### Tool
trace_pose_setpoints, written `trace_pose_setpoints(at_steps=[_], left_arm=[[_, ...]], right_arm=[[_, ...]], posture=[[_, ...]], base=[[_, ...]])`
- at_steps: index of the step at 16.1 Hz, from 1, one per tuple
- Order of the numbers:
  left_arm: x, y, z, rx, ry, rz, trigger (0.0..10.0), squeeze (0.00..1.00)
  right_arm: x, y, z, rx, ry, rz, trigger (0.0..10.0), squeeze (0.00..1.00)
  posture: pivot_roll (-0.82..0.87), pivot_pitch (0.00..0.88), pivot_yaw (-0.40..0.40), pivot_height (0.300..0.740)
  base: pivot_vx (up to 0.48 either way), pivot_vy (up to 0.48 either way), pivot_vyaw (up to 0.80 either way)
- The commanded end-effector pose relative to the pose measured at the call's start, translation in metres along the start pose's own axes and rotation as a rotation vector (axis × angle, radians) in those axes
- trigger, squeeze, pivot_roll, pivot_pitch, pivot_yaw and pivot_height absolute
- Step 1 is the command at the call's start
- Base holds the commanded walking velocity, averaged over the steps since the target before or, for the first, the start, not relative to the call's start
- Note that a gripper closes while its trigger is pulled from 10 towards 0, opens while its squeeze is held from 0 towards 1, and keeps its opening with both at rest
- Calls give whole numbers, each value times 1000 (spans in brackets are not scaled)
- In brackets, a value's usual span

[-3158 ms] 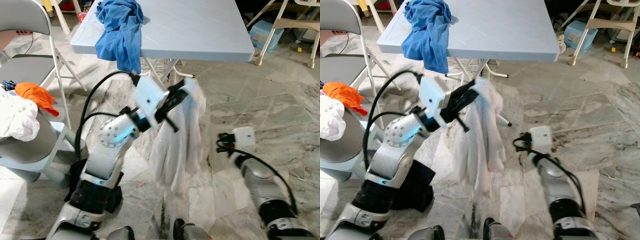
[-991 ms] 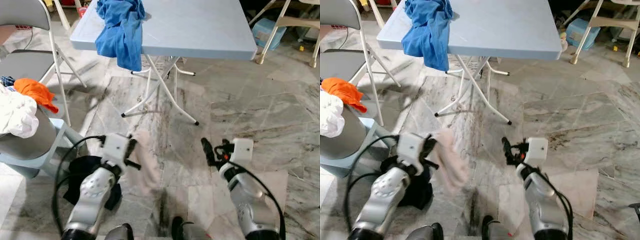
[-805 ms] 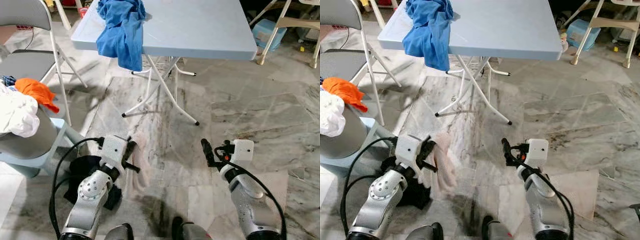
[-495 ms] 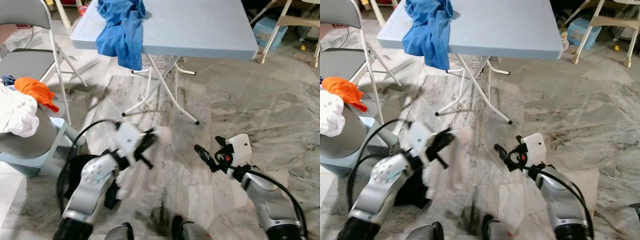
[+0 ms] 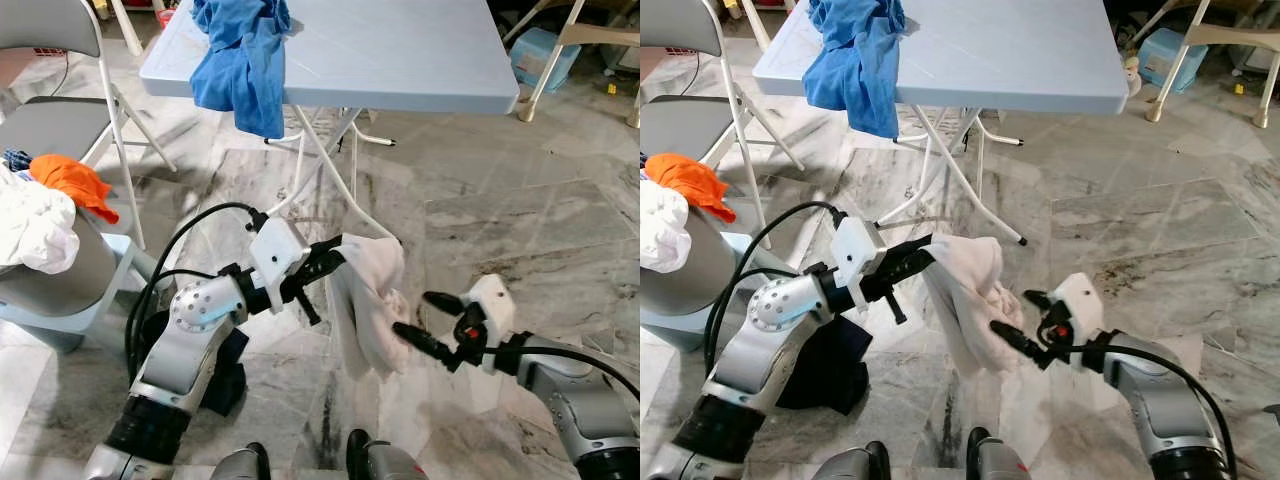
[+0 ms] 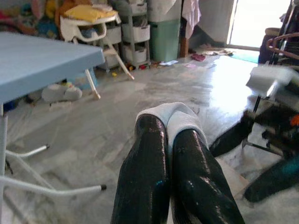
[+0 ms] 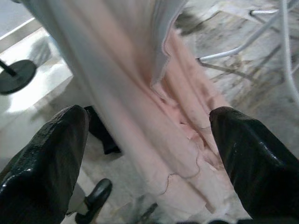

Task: Hang hanger

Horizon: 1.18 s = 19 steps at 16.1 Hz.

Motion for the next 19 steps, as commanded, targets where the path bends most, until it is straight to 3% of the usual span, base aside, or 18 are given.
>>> trace_pose_setpoints(at_steps=[1, 6, 9, 10, 13, 16, 19], left_arm=[[14, -6, 3, -33, -24, 55, 10000, 0], [26, -20, 5, -22, -5, 109, 10000, 0], [38, -34, 10, -14, 11, 161, 10000, 0], [42, -37, 11, -12, 17, 172, 10000, 0], [46, -41, 13, 1, 33, 190, 10000, 0], [48, -43, 14, 12, 46, 196, 10000, 0], [51, -43, 10, 35, 55, 205, 10000, 0]], right_arm=[[-5, -3, -8, 38, -10, -15, 10000, 0], [-5, -30, -27, 71, -46, 16, 10000, 0], [-20, -61, -48, 105, -81, -5, 10000, 0], [-22, -68, -47, 79, -84, -1, 118, 0], [-13, -81, -40, 1, -143, 70, 0, 0], [-10, -81, -5, -225, -157, 120, 0, 0], [-7, -68, 24, -390, -191, 172, 0, 0]], posture=[[18, 216, 13, 740], [16, 214, 10, 740], [20, 212, 11, 740], [20, 212, 11, 740], [23, 212, 12, 740], [19, 213, 10, 740], [19, 212, 10, 740]], base=[[0, 0, 0], [0, 0, 0], [0, 0, 0], [0, 0, 0], [0, 0, 0], [0, 0, 0], [0, 0, 0]])
Point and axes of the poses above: a point about 5 cm out from each wrist's last joint towards the gripper, its own y axis pointing back from the gripper into the wrist, its own x axis along the axis of the wrist's last joint, z = x × y, the point moved 5 cm from there along -y, pointing out of the wrist towards the gripper, and after that the axes turned 15 degrees about -y, right-handed, at the moved point
